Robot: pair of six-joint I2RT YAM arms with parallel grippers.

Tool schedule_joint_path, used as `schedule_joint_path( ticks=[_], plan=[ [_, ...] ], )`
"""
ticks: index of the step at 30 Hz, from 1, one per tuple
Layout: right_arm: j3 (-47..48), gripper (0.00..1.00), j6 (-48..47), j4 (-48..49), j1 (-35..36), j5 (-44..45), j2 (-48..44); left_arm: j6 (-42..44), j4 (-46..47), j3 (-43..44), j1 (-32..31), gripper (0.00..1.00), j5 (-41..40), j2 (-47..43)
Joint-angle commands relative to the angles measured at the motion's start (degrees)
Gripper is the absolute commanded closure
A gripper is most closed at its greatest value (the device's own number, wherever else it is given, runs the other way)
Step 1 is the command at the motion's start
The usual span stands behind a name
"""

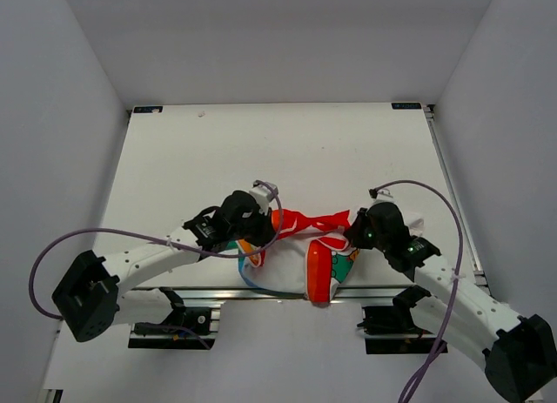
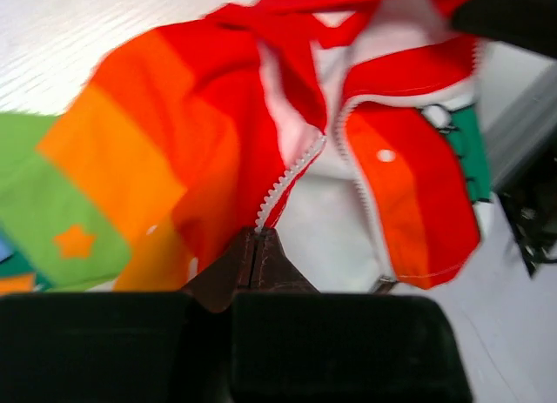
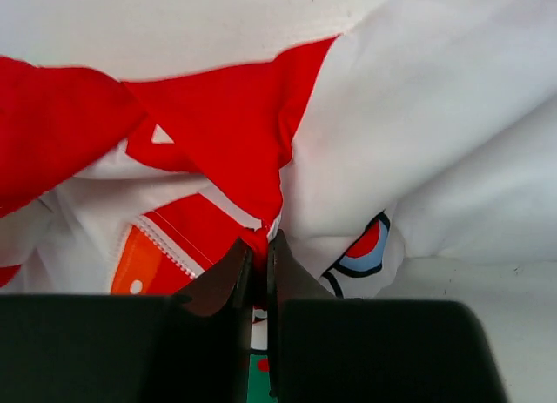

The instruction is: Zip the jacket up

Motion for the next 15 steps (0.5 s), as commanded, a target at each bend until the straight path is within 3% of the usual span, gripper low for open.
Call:
schedule_joint_path(
  ticks=[1, 7, 12, 15],
  plan=[
    [3.5, 1.0, 0.5, 1.0, -0.1, 4.0, -2.8, -2.0, 1.3, 2.1, 0.4, 1.0, -9.6, -4.8],
    [20.9, 1.0, -3.3, -1.5, -0.1, 16.9, -1.8, -1.7, -3.3, 17.3, 0.4, 1.0, -28.2, -7.6],
    [33.0, 1.0, -8.5, -0.5, -0.1, 12.4, -2.3, -2.1, -4.5, 27.3, 0.5, 1.0, -30.8, -12.1],
    [38.4, 1.0, -10.2, -2.1, -0.1, 8.4, -0.7, -1.9, -4.1, 27.1, 0.4, 1.0, -31.4, -15.9]
  ],
)
